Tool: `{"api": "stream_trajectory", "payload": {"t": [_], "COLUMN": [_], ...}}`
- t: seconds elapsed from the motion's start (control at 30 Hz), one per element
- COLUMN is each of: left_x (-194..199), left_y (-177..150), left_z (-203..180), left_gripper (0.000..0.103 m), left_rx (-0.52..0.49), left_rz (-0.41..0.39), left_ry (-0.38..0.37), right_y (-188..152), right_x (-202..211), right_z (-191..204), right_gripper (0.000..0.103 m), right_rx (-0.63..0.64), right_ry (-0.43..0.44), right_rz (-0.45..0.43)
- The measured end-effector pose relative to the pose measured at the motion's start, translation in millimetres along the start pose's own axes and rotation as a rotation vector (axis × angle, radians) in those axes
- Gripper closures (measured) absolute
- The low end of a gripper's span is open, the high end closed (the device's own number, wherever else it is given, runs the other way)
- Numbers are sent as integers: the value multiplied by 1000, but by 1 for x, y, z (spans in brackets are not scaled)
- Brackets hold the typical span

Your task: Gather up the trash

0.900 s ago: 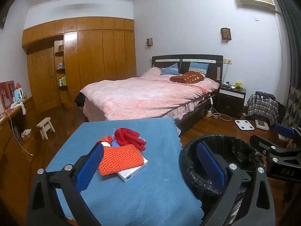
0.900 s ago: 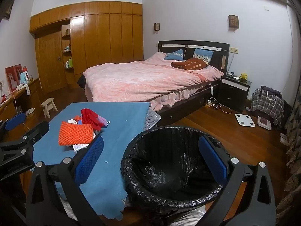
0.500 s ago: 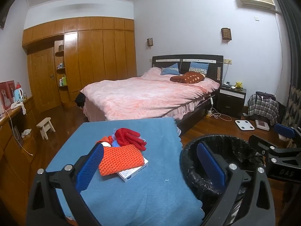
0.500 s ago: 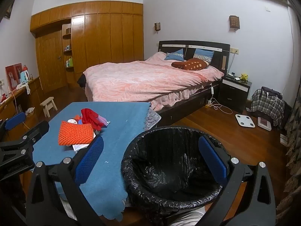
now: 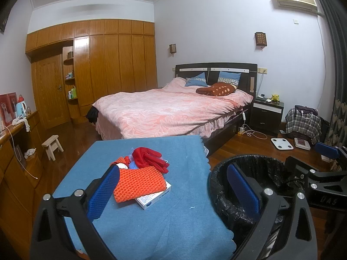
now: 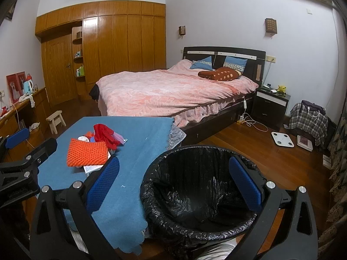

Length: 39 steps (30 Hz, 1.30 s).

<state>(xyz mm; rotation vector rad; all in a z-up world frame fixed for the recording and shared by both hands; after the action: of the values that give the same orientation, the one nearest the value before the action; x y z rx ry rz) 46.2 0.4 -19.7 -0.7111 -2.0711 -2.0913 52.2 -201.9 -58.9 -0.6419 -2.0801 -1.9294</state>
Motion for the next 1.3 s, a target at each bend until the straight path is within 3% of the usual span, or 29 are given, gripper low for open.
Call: {"api": "stream_trajectory", "payload": {"t": [1.3], "left_x": [-3], "left_y": [-6], "left_z": [2], "left_gripper": [6], "left_rx": [2], "left_rz": [5], "left_ry": [-1], "right_y": [-9], "right_x": [-6], "right_z": [4], "right_gripper": [5], "right_rx": [-1], "right_ry": [2], "right_rz": [14]}}
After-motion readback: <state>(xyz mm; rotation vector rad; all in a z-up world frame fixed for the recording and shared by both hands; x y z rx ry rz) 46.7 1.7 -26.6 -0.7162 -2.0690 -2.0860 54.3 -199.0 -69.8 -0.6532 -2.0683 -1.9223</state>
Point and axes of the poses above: each gripper's, at about its wrist camera, not at the fingertips, and x roughly against the way its jaws point, z to its left, y to its top, the point moved 5 cm from there along -x, roughly the way its jaws point, and after that the axes turned 14 degrees about -y, right-handed, at the moved point
